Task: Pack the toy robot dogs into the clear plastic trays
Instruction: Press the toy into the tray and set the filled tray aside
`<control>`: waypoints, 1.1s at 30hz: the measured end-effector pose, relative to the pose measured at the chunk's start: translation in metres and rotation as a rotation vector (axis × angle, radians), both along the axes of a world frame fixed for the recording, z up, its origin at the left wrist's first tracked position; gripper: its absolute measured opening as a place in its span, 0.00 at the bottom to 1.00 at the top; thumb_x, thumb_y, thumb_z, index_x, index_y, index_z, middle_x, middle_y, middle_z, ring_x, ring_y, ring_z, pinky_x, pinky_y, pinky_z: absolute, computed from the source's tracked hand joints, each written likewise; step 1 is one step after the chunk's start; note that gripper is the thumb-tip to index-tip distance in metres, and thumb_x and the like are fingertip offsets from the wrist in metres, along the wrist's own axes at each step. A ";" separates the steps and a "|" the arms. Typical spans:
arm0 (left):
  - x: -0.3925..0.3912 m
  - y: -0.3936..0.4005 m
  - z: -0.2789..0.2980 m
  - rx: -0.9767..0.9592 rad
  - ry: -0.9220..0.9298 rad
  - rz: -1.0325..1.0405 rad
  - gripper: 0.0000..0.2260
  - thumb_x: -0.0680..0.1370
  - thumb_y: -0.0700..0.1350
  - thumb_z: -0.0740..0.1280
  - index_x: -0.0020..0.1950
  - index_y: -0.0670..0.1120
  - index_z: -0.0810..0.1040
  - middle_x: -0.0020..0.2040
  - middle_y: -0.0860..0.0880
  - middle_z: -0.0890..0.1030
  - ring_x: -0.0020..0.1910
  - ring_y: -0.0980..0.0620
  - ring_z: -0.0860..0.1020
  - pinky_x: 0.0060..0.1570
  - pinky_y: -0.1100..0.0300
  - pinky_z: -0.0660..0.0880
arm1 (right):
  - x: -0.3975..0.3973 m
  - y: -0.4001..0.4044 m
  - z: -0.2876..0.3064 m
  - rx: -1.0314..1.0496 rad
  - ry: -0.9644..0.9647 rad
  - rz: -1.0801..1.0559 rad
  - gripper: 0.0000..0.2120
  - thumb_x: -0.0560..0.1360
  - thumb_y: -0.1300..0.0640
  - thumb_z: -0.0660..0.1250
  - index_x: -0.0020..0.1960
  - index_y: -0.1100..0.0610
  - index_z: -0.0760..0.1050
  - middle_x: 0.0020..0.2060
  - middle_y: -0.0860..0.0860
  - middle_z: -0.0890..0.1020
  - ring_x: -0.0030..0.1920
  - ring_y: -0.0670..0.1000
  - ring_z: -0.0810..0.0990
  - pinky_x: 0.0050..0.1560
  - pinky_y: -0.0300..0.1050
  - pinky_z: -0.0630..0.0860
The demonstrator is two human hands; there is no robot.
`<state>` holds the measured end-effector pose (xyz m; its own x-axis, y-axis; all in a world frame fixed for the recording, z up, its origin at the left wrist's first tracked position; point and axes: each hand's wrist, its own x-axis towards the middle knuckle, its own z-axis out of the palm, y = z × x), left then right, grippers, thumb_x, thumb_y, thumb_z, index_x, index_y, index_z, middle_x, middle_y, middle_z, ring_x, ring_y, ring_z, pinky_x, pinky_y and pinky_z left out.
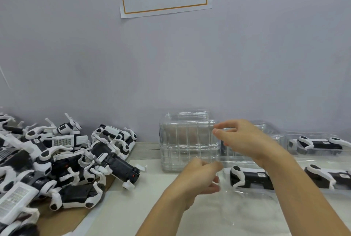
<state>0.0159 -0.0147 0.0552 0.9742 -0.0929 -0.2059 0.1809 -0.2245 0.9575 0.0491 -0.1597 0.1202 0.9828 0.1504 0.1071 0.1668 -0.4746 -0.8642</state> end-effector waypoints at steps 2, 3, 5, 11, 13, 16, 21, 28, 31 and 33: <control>-0.002 -0.006 -0.001 -0.080 0.015 -0.036 0.13 0.78 0.48 0.66 0.56 0.40 0.79 0.53 0.42 0.81 0.45 0.48 0.82 0.53 0.58 0.81 | 0.001 0.000 -0.001 -0.002 -0.001 -0.012 0.12 0.78 0.47 0.68 0.60 0.47 0.79 0.56 0.49 0.81 0.56 0.49 0.80 0.51 0.44 0.73; -0.003 -0.010 -0.001 -0.107 0.022 -0.059 0.12 0.78 0.47 0.66 0.55 0.40 0.79 0.53 0.42 0.80 0.46 0.48 0.82 0.53 0.58 0.81 | 0.002 -0.001 -0.001 -0.004 0.001 -0.018 0.12 0.78 0.47 0.68 0.60 0.47 0.79 0.55 0.49 0.81 0.55 0.49 0.80 0.50 0.44 0.73; -0.008 -0.018 -0.003 -0.138 0.031 -0.112 0.08 0.80 0.44 0.65 0.55 0.42 0.78 0.54 0.44 0.80 0.48 0.49 0.82 0.55 0.58 0.80 | 0.003 -0.001 -0.003 -0.002 0.000 -0.032 0.11 0.78 0.49 0.68 0.60 0.48 0.79 0.53 0.49 0.81 0.54 0.49 0.81 0.49 0.43 0.73; -0.019 -0.043 -0.017 -0.213 0.038 -0.268 0.09 0.82 0.37 0.62 0.62 0.45 0.73 0.68 0.46 0.76 0.65 0.52 0.78 0.59 0.57 0.77 | 0.012 -0.002 -0.010 0.032 -0.006 -0.078 0.08 0.80 0.56 0.64 0.56 0.50 0.80 0.48 0.48 0.82 0.50 0.49 0.81 0.43 0.41 0.74; -0.021 -0.051 -0.020 -0.205 0.022 -0.328 0.12 0.82 0.33 0.59 0.63 0.46 0.70 0.72 0.47 0.73 0.69 0.53 0.75 0.59 0.58 0.75 | 0.016 -0.004 -0.014 0.043 -0.008 -0.116 0.09 0.80 0.59 0.62 0.54 0.51 0.80 0.50 0.50 0.82 0.51 0.51 0.82 0.47 0.43 0.75; -0.020 -0.060 -0.024 -0.171 -0.022 -0.374 0.18 0.81 0.28 0.54 0.65 0.47 0.66 0.76 0.49 0.69 0.73 0.55 0.69 0.62 0.55 0.72 | 0.022 -0.007 -0.023 0.059 -0.015 -0.184 0.12 0.79 0.64 0.60 0.54 0.52 0.79 0.53 0.53 0.82 0.53 0.53 0.81 0.52 0.45 0.74; -0.017 -0.066 -0.029 -0.117 -0.112 -0.467 0.28 0.78 0.23 0.50 0.75 0.41 0.65 0.77 0.45 0.68 0.77 0.48 0.65 0.70 0.44 0.67 | 0.028 -0.008 -0.039 0.030 -0.090 -0.262 0.17 0.79 0.65 0.59 0.64 0.55 0.78 0.62 0.52 0.80 0.57 0.50 0.76 0.58 0.43 0.70; -0.010 -0.059 -0.037 -0.017 -0.127 -0.356 0.24 0.79 0.30 0.53 0.74 0.43 0.71 0.73 0.53 0.73 0.72 0.54 0.70 0.56 0.56 0.74 | 0.037 -0.006 -0.049 -0.177 -0.128 -0.214 0.23 0.79 0.63 0.61 0.73 0.56 0.69 0.71 0.52 0.73 0.69 0.55 0.73 0.69 0.50 0.69; -0.002 -0.045 -0.041 0.001 -0.183 -0.183 0.19 0.80 0.33 0.55 0.65 0.45 0.78 0.65 0.52 0.78 0.64 0.56 0.76 0.50 0.61 0.78 | 0.041 -0.010 -0.053 -0.304 -0.131 -0.210 0.23 0.79 0.59 0.65 0.74 0.57 0.68 0.71 0.53 0.73 0.70 0.56 0.72 0.70 0.51 0.68; 0.002 -0.034 -0.042 -0.003 -0.209 -0.084 0.17 0.80 0.34 0.56 0.59 0.47 0.80 0.59 0.52 0.81 0.59 0.55 0.80 0.49 0.62 0.79 | 0.044 -0.011 -0.055 -0.347 -0.138 -0.233 0.23 0.79 0.58 0.67 0.73 0.57 0.70 0.70 0.54 0.74 0.69 0.57 0.73 0.69 0.52 0.70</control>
<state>0.0179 -0.0488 0.0133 0.9844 -0.1761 0.0005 -0.0412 -0.2276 0.9729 0.0928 -0.1707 0.0649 0.9747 -0.0233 0.2224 0.1239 -0.7718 -0.6237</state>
